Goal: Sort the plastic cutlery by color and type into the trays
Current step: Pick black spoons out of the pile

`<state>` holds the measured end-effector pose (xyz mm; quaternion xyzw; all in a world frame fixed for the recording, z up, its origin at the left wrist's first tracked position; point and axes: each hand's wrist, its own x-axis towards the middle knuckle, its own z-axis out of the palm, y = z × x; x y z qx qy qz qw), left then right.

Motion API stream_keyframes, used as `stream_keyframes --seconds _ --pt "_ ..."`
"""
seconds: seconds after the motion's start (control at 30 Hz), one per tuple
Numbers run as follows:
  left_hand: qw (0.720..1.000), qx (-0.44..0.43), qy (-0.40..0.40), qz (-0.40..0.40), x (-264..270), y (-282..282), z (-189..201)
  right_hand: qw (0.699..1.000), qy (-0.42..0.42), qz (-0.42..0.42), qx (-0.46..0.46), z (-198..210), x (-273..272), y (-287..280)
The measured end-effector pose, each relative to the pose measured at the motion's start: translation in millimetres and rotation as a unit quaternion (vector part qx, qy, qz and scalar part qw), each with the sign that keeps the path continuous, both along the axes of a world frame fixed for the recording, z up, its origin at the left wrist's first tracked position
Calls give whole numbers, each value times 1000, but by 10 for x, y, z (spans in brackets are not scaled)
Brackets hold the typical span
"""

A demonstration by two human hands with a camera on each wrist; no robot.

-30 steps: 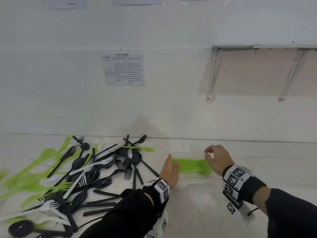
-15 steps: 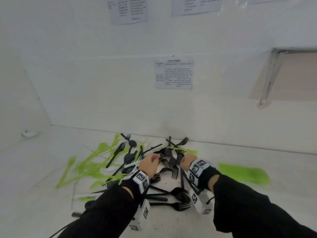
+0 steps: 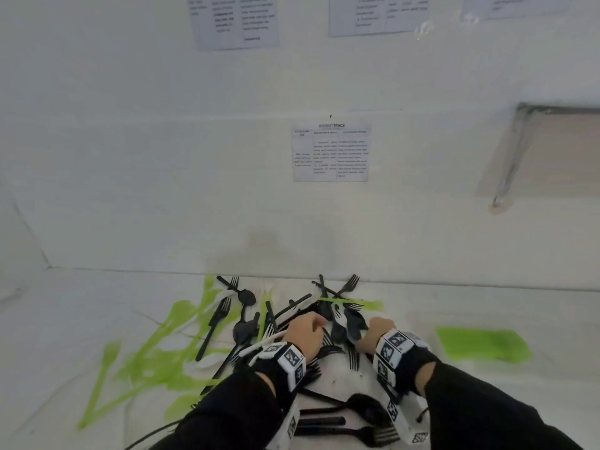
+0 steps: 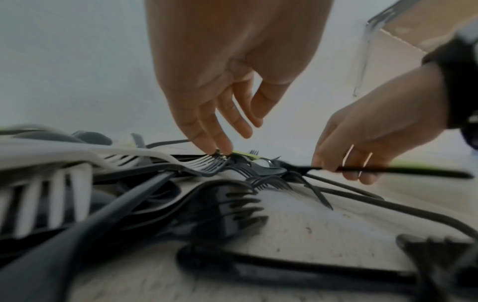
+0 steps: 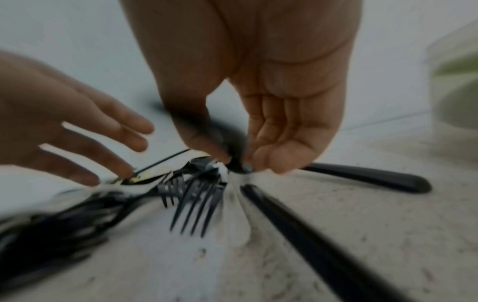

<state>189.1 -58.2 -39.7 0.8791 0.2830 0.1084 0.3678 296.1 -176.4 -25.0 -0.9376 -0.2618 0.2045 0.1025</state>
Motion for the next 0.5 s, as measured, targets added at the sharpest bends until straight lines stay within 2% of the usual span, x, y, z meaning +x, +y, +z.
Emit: stream_keyframes --seconds 0.1,0.23,0.33,0.5 --pt "997 53 21 -44 161 42 -22 997 13 -74 20 25 181 -19" --pt "983 129 89 -96 352 89 -56 985 0 -162 66 -46 331 -52" --pt "957 215 140 -136 487 104 -51 986 -13 -169 10 -160 375 -86" --pt "914 299 197 -194 635 85 -51 987 6 -156 27 -222 500 -72"
